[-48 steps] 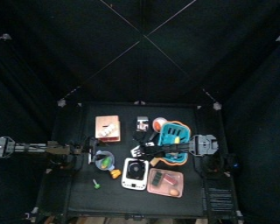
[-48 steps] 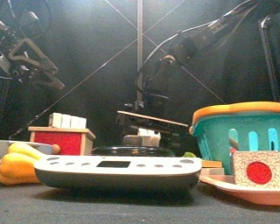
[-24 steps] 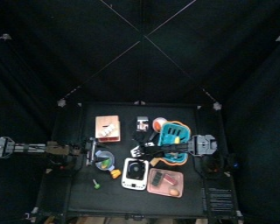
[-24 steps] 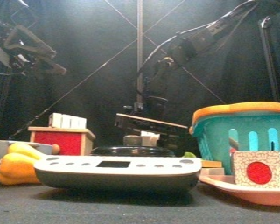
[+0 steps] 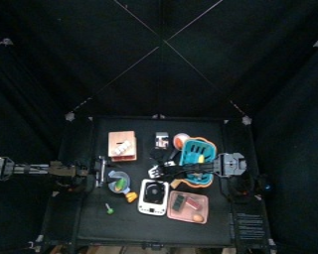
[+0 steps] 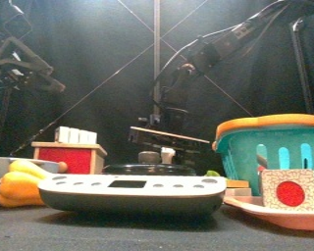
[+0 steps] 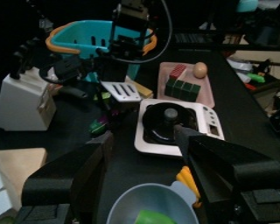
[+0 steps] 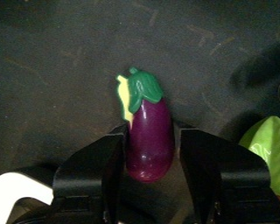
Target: Grab eggplant
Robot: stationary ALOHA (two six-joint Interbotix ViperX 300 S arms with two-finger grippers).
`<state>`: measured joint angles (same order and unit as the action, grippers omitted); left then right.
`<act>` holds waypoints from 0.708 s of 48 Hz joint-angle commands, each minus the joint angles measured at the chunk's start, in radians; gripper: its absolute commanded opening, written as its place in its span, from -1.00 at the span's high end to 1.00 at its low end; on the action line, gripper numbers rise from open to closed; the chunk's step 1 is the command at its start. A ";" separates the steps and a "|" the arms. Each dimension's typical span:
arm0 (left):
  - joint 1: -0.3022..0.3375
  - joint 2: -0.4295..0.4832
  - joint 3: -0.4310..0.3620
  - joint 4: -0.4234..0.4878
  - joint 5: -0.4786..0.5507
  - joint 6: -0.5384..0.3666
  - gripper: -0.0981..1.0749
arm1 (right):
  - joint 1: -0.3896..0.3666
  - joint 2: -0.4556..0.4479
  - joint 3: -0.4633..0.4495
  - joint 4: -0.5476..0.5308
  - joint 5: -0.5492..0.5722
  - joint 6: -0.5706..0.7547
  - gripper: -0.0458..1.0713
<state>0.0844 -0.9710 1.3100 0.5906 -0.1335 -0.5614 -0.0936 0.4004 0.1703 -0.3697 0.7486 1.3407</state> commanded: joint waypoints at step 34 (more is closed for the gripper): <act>0.006 -0.020 -0.015 -0.003 0.048 -0.002 -0.75 | 0.023 -0.075 -0.075 -0.055 -0.005 -0.003 -0.44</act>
<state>0.0874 -0.9940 1.3100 0.5890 -0.0813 -0.5614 -0.0798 0.3804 0.1243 -0.4188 0.7501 1.3392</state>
